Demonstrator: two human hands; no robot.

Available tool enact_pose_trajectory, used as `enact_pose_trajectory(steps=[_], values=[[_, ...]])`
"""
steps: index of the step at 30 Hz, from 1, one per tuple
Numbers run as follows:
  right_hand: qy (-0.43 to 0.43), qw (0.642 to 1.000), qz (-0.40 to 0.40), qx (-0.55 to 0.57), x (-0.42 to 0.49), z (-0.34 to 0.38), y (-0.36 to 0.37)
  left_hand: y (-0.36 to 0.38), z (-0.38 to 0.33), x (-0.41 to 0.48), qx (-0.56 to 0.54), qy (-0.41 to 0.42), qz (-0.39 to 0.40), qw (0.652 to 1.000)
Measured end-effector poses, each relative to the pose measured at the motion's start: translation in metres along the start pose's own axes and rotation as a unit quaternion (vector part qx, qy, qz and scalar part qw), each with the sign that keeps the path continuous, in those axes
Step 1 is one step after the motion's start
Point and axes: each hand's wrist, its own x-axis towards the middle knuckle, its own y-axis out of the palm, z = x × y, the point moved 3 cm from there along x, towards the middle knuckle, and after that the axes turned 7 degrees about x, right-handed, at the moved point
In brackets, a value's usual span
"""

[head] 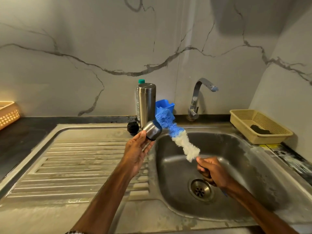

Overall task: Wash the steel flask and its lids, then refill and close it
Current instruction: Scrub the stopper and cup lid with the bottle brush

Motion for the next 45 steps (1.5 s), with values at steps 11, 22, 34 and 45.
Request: enact_pose_trajectory(steps=[11, 22, 34, 45], values=[[-0.108, 0.98, -0.052, -0.159, 0.008, -0.014, -0.003, -0.006, 0.002, 0.002, 0.031, 0.01, -0.008, 0.999], [-0.152, 0.957, -0.06, -0.238, 0.008, -0.015, -0.004, -0.005, 0.002, 0.002, 0.029, 0.007, -0.021, 0.999], [-0.134, 0.949, -0.094, -0.269, 0.002, -0.008, -0.008, -0.003, 0.005, 0.005, 0.025, 0.008, -0.023, 0.999], [-0.134, 0.945, -0.1, -0.281, -0.001, -0.013, -0.011, -0.005, 0.009, 0.009, 0.03, -0.006, -0.034, 0.999]])
